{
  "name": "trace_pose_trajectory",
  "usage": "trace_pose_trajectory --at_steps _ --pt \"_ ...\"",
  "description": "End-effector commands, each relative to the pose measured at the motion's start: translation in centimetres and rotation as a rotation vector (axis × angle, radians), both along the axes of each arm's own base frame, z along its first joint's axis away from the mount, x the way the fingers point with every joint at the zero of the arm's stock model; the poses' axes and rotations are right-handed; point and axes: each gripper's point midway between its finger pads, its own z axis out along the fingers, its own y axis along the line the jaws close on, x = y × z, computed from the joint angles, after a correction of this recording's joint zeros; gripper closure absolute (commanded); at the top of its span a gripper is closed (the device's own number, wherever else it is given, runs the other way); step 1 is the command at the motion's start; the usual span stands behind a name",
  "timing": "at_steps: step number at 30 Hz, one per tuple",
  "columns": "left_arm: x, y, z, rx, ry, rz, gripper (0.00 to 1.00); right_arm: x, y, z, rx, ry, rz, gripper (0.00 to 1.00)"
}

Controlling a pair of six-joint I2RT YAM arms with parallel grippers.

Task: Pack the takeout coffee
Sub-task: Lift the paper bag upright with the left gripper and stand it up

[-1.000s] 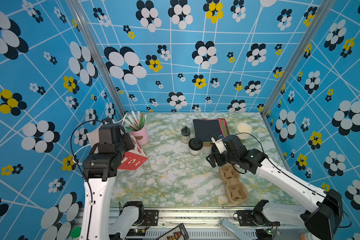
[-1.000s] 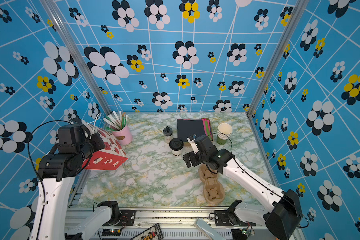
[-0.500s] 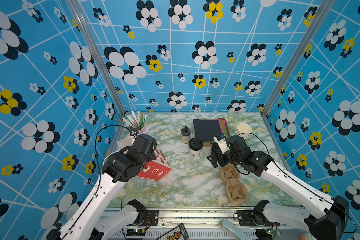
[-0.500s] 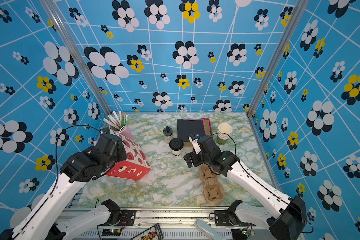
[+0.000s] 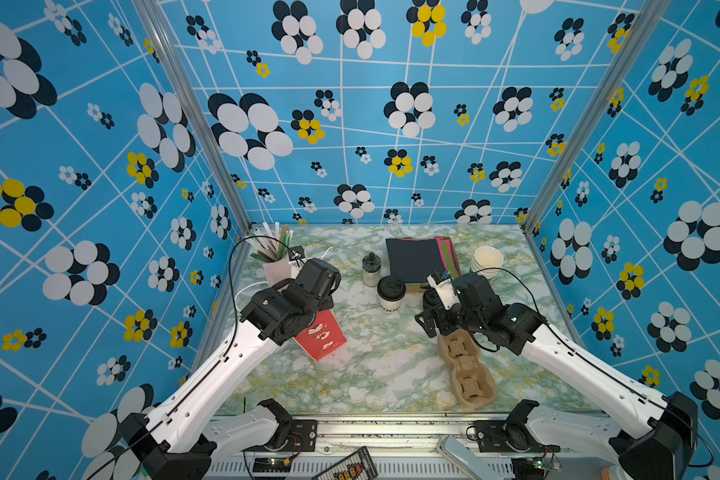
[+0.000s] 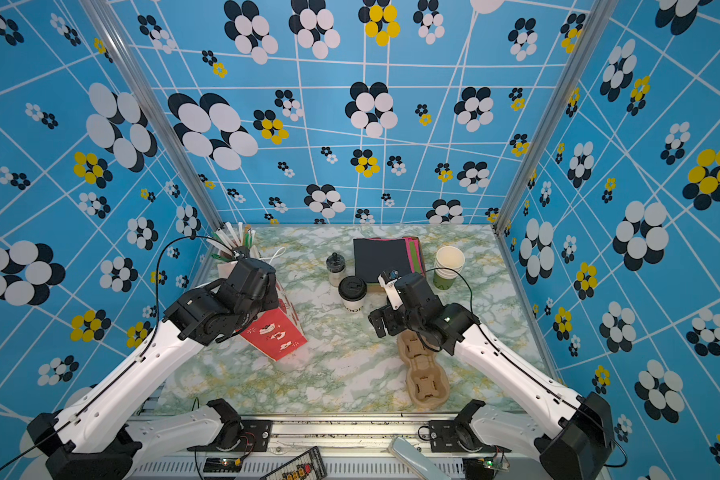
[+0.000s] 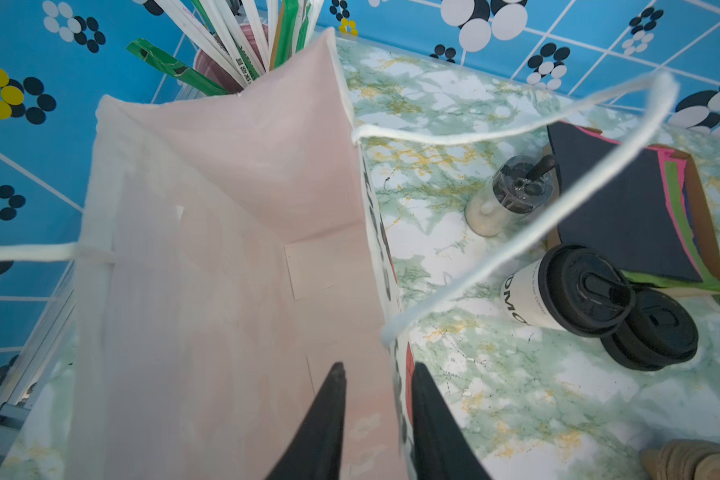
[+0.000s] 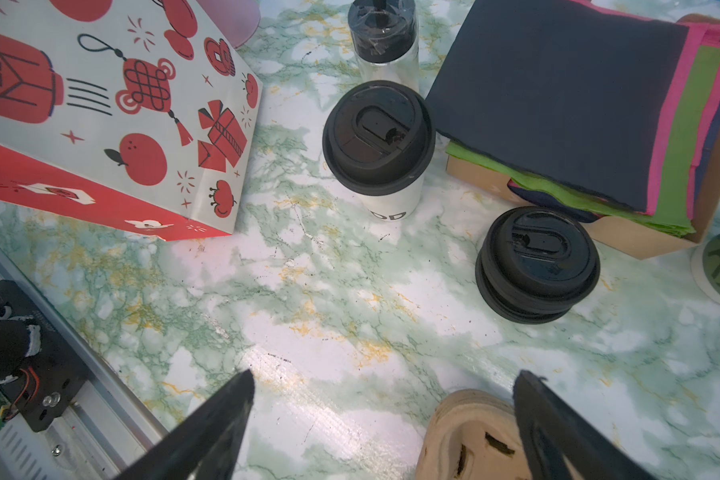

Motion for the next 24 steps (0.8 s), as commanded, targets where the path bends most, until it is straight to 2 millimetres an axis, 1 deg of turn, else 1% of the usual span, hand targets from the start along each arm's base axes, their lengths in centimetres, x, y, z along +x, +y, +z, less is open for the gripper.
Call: trace_pose_trajectory --at_steps 1,3,5,8,10,15,16,18,19,21,24 --pt "0.9 -1.0 2.0 0.025 -0.048 -0.07 0.61 -0.3 -0.3 -0.7 -0.021 0.018 0.012 0.01" --pt "1.3 -1.0 3.2 0.054 -0.07 -0.097 0.58 -0.4 -0.3 -0.7 -0.024 0.018 0.014 0.01" --pt "1.6 -0.9 4.2 0.084 -0.082 -0.119 0.5 -0.4 -0.4 -0.6 -0.026 0.018 0.015 0.01" --pt "2.0 -0.3 5.8 0.129 -0.093 -0.146 0.46 -0.5 -0.4 -0.5 -0.029 0.017 0.018 0.01" --pt "2.2 0.1 6.8 0.165 -0.101 -0.172 0.4 -0.5 -0.5 -0.6 -0.032 0.019 0.019 0.01" --pt "2.6 -0.3 9.1 0.277 -0.122 -0.369 0.19 -0.8 -0.6 -0.6 -0.037 0.026 0.019 0.01" --pt "2.6 -0.4 9.1 0.286 -0.109 -0.415 0.16 -0.8 -0.7 -0.5 -0.036 0.024 0.018 0.01" --pt "3.1 0.6 9.4 0.288 -0.069 -0.445 0.15 -0.8 -0.8 -0.6 -0.041 0.026 0.016 0.01" --pt "3.3 0.9 9.1 0.286 -0.036 -0.467 0.15 -0.9 -0.8 -0.5 -0.039 0.026 0.016 0.01" --pt "3.8 2.0 8.2 0.307 0.04 -0.487 0.15 -0.9 -0.8 -0.6 -0.035 0.031 0.015 0.01" --pt "4.7 2.7 5.5 0.347 0.182 -0.54 0.15 -1.0 -0.7 -0.7 -0.034 0.038 0.016 0.01"
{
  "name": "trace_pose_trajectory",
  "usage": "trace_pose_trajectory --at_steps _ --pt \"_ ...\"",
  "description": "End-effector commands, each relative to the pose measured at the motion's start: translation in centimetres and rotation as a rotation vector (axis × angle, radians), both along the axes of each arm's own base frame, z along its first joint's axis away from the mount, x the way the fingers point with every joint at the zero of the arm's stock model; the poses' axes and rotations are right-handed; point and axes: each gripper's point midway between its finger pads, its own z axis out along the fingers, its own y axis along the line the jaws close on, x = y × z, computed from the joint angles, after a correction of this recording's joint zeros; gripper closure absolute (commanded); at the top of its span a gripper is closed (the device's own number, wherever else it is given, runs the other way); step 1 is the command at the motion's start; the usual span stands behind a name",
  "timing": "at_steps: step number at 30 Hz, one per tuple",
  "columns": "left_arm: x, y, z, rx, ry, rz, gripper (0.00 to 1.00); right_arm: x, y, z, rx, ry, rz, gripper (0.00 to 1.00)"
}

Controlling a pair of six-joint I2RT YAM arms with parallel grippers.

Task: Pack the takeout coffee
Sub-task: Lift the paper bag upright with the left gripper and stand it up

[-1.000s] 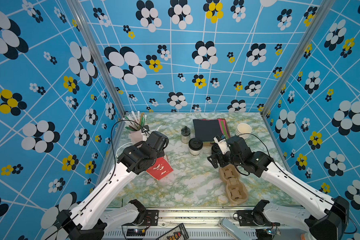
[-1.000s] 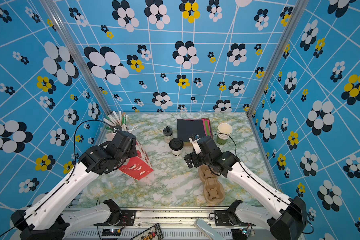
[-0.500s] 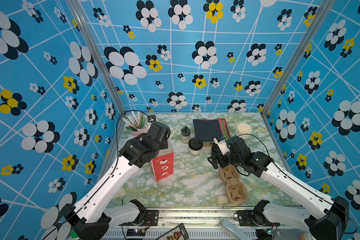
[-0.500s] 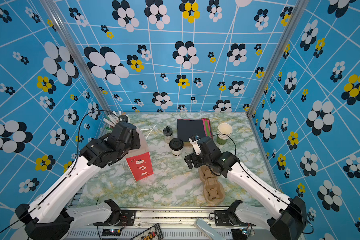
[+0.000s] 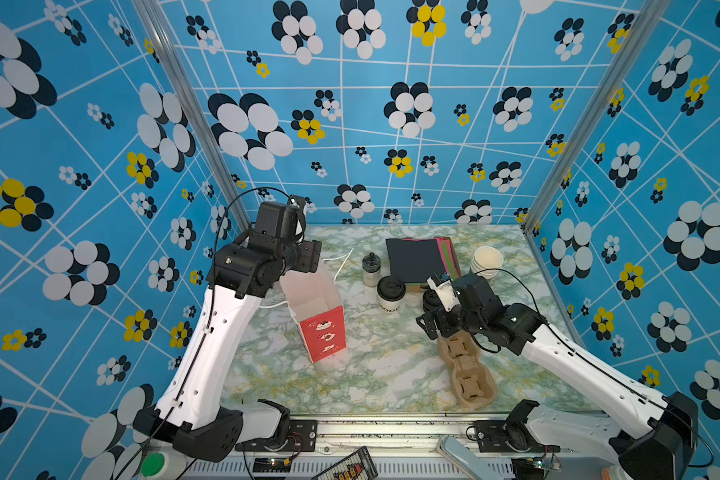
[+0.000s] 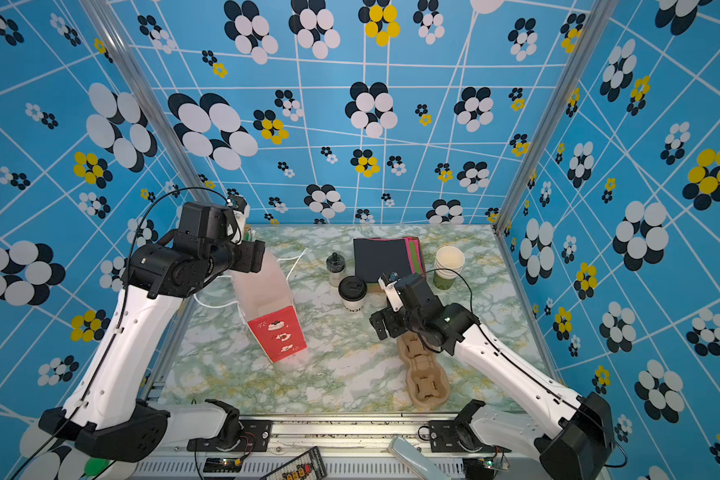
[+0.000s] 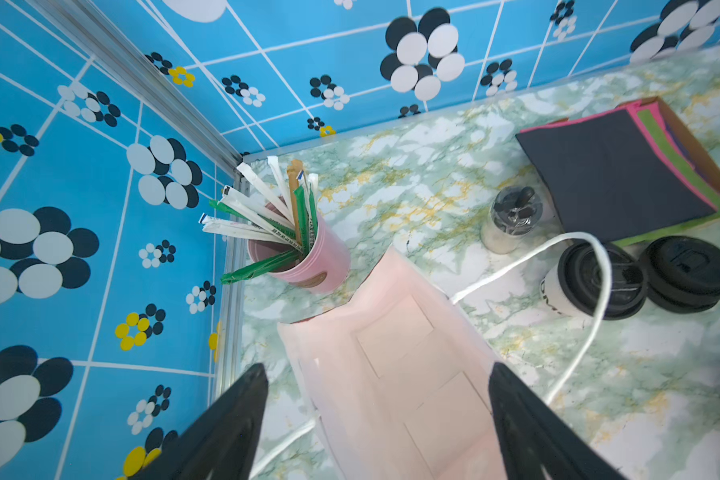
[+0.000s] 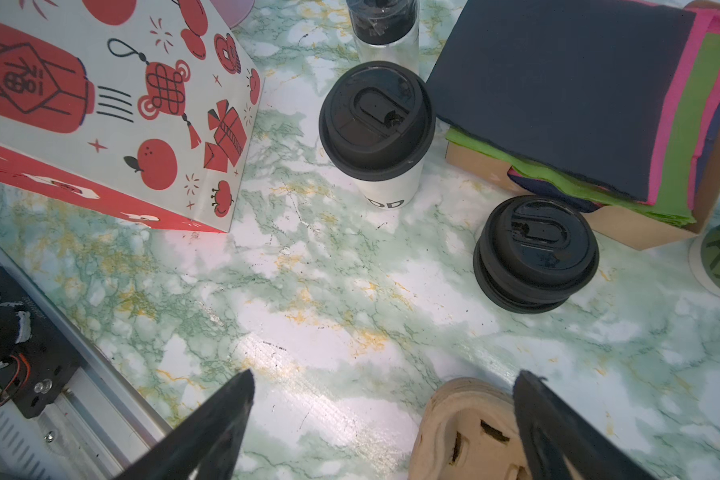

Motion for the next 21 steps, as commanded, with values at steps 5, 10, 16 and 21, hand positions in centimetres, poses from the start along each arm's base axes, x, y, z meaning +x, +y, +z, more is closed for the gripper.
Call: trace_pose_trajectory --at_steps 5,10,16,21 --pt "0.7 1.5 -7.2 0.144 0.352 -0.109 0.21 -0.6 -0.5 -0.4 -0.015 0.025 0.006 0.01" --pt "2.6 2.2 -8.1 0.145 0.352 -0.097 0.34 -0.7 -0.6 -0.9 -0.021 0.033 0.002 0.01" --pt "4.1 2.5 -8.9 0.148 0.354 -0.106 0.47 -0.7 -0.7 -1.6 -0.03 0.043 -0.001 0.01" --pt "4.5 2.9 -10.2 0.158 0.397 -0.102 0.55 -0.7 -0.7 -2.0 -0.04 0.052 0.001 0.01"
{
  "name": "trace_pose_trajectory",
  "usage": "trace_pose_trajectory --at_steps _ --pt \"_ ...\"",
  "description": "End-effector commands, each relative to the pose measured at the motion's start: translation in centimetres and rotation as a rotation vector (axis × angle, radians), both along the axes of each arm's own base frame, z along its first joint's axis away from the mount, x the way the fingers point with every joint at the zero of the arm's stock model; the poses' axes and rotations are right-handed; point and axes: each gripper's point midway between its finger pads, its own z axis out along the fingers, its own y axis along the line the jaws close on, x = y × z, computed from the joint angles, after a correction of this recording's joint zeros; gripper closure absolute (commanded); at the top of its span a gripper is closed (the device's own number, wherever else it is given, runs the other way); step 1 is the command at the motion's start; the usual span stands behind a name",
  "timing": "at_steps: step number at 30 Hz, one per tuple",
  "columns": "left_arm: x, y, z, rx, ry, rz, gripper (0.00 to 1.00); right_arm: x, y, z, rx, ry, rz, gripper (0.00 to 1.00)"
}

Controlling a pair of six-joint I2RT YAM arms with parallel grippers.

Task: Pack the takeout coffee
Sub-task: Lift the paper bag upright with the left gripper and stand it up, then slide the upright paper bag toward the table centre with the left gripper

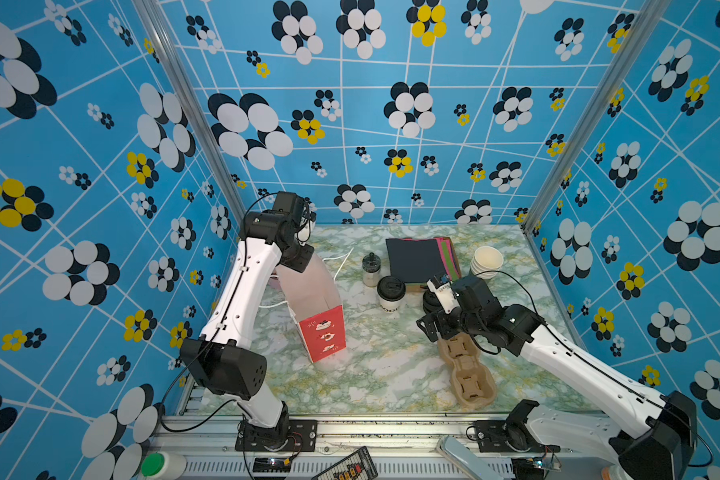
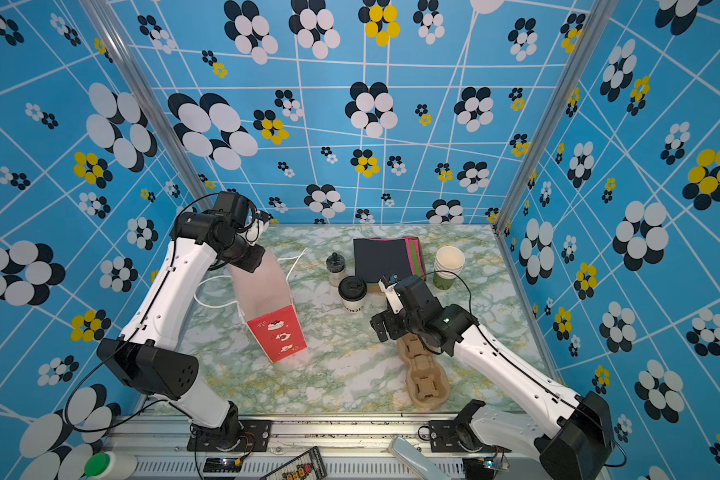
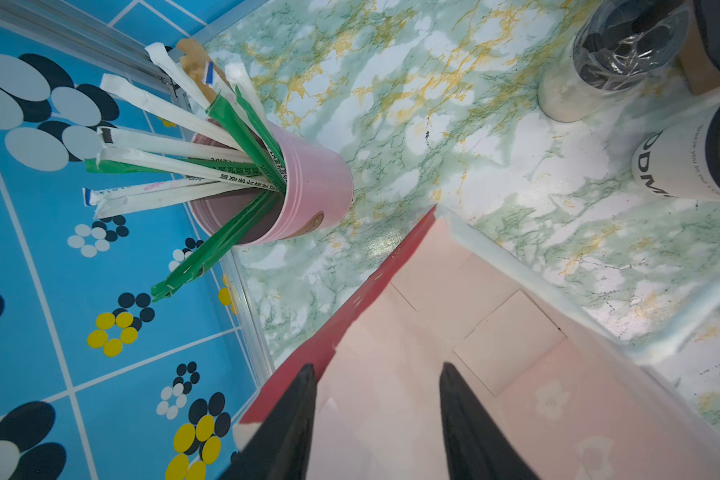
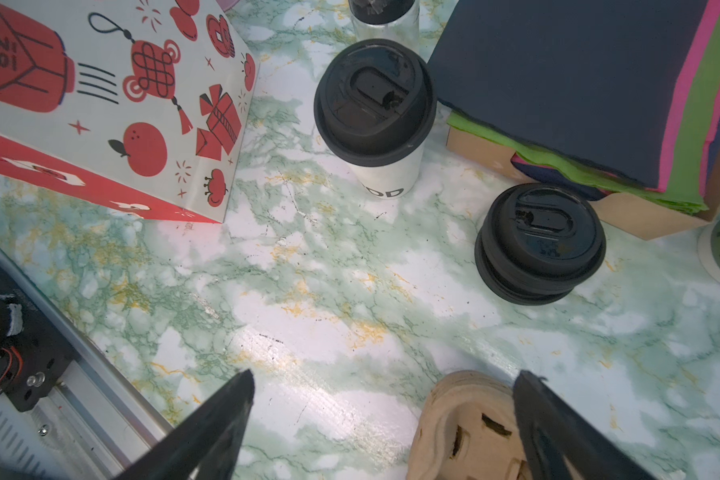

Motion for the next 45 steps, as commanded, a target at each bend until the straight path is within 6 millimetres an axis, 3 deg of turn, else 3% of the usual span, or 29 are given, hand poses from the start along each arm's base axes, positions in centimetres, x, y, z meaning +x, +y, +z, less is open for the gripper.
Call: trace_pose_trajectory --at_steps 1,7,14,21,28,38,42,45 --pt "0.7 0.3 -0.5 0.006 0.016 -0.012 0.56 -0.4 -0.5 -1.1 -0.028 0.034 0.0 0.01" --pt "1.6 0.7 -0.3 0.016 -0.011 -0.01 0.68 -0.3 -0.4 -1.3 -0.031 0.038 0.0 0.01" --pt "1.7 0.8 1.6 0.016 -0.064 -0.009 0.53 -0.3 -0.3 -1.5 -0.03 0.043 -0.001 0.01" --pt "1.2 1.1 4.8 0.038 -0.151 -0.035 0.48 0.0 0.1 -1.6 -0.024 0.052 0.003 0.01" --pt "0.6 0.9 2.4 0.072 -0.045 -0.112 0.45 0.1 0.5 -1.6 -0.015 0.063 0.008 0.01" --pt "3.4 1.3 0.7 0.116 0.002 -0.111 0.5 -0.1 0.4 -1.5 -0.026 0.073 0.011 0.01" --pt "4.2 1.3 -0.2 0.124 0.024 -0.116 0.56 -0.1 0.4 -1.6 -0.023 0.078 0.007 0.01" --pt "4.5 1.8 -0.5 0.136 0.03 -0.105 0.65 -0.2 0.3 -1.8 -0.025 0.082 0.004 0.01"
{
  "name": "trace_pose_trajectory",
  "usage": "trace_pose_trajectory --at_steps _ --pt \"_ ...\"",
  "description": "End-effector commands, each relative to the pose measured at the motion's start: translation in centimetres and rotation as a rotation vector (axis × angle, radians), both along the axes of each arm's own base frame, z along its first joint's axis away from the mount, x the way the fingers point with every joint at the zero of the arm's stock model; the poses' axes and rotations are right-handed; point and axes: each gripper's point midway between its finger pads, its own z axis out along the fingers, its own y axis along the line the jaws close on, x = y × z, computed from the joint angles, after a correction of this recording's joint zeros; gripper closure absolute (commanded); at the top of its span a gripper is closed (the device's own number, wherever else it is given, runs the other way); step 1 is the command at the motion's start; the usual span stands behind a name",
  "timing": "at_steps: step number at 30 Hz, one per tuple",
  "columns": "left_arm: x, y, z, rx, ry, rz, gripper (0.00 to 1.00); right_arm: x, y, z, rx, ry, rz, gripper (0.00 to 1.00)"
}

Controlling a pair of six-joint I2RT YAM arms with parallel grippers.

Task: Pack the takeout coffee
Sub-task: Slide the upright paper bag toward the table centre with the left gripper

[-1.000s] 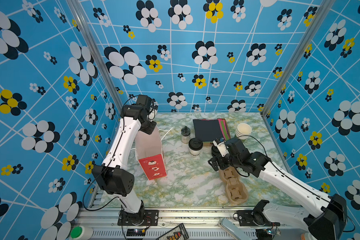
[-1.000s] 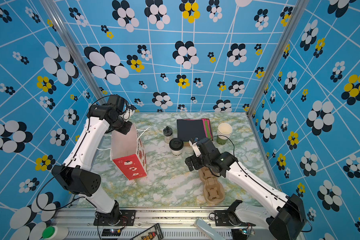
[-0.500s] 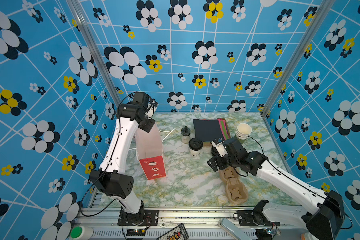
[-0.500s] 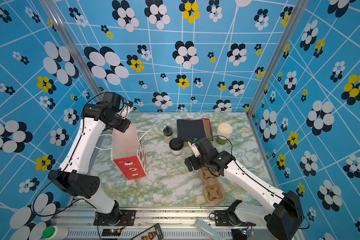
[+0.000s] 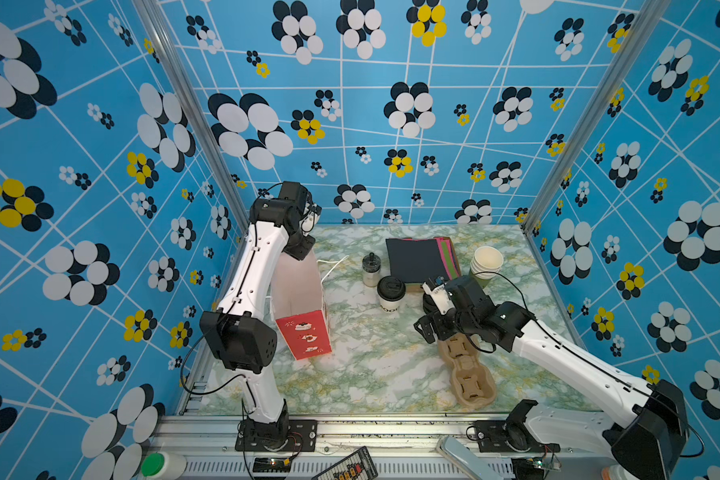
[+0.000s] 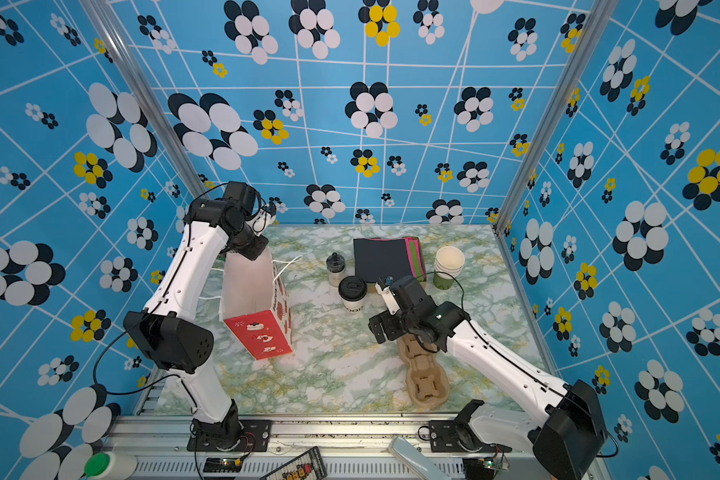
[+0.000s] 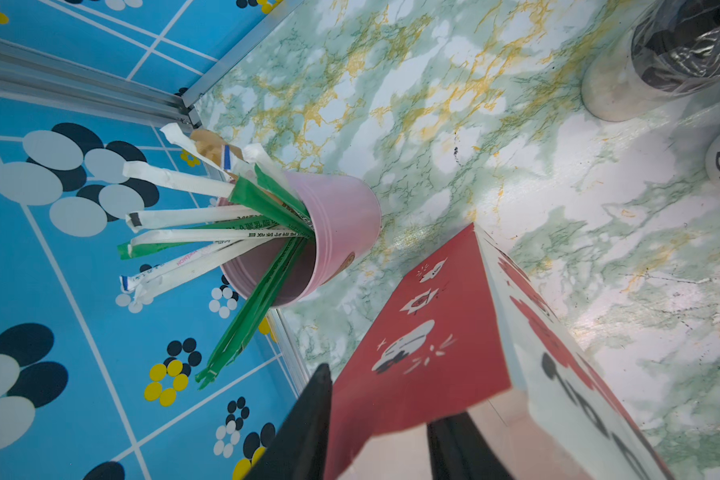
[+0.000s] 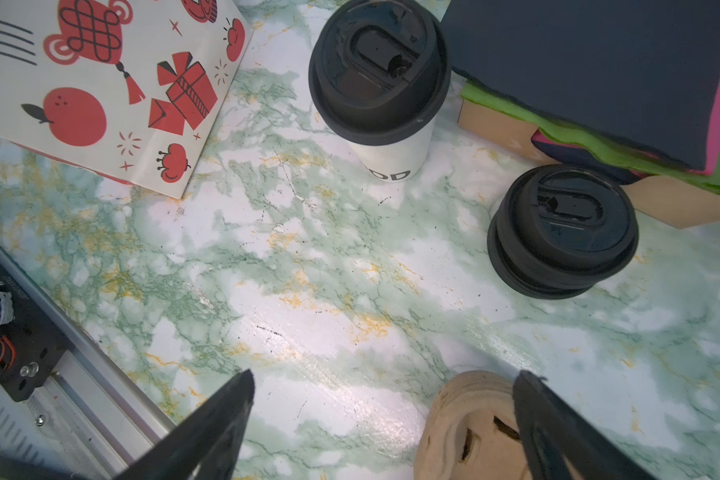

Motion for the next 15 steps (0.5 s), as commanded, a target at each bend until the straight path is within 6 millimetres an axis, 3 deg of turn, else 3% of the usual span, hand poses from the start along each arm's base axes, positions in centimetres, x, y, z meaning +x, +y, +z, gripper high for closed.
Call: trace_pose_trajectory --at_steps 1,9,15 --pt "0.0 1.0 0.5 0.032 0.003 -0.009 0.67 -0.2 -0.2 -0.1 -0.003 0.027 -0.01 0.01" --pt "0.1 1.0 0.8 0.0 -0.009 0.032 1.0 0.1 0.2 -0.4 0.0 0.036 -0.008 0.01" --pt "-1.5 -1.4 1.6 -0.164 0.006 0.082 1.0 0.2 0.5 -0.7 0.005 0.044 -0.001 0.01"
